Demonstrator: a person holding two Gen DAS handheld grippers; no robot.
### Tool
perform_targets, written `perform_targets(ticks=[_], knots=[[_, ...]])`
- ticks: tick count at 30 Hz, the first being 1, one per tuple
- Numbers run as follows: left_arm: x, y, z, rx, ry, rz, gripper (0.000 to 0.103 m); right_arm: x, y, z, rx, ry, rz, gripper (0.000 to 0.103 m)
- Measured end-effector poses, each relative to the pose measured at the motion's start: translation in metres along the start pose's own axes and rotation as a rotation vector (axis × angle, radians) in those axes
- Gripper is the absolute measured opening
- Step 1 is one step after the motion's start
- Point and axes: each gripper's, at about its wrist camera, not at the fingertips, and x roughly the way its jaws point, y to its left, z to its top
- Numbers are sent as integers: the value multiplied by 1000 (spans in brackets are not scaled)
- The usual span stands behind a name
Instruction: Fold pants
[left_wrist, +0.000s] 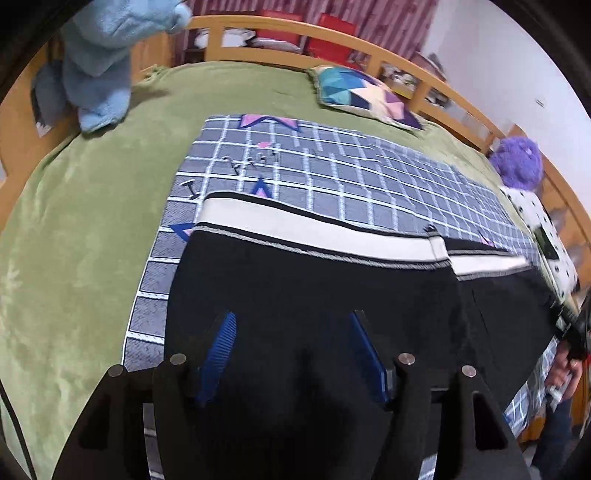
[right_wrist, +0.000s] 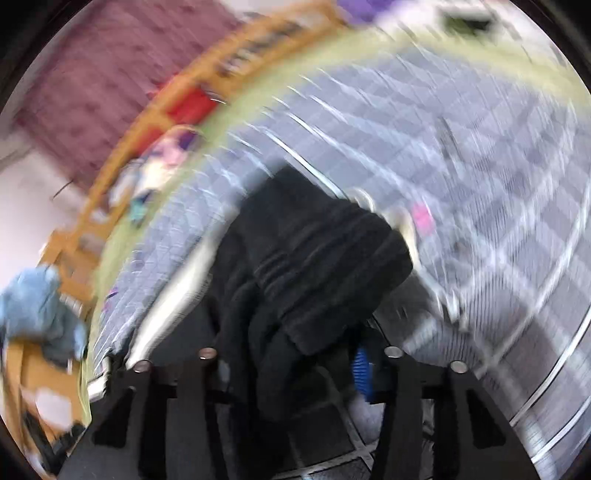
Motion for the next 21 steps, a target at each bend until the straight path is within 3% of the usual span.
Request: perform_targets(ticks=[2, 4, 7, 9, 10, 12, 15, 21], knots=[[-6, -6, -8, 40, -21, -3, 61, -21, 11, 0, -99, -78, 56, 45], [-1, -7, -13, 47, -17, 0, 62, -9, 9, 0, -118, -22, -8, 49], [20, -5, -25, 11, 51, 6, 62, 28, -16, -9, -82, 164, -97, 55], [44, -5, -40, 7, 143, 62, 61, 15, -26, -15, -68, 149, -50, 55], [46, -9, -46, 44, 126, 90, 61, 7, -25, -15, -73, 145, -59, 55], [38, -16, -48, 85, 124, 111, 61, -10, -19, -17, -105, 137, -90, 55], [9, -2, -48, 2, 117, 21, 62, -34, -3, -20, -165, 116, -127, 55], [-48, 54, -75, -149, 12, 61, 62, -72, 45, -35, -200, 91, -90, 55]])
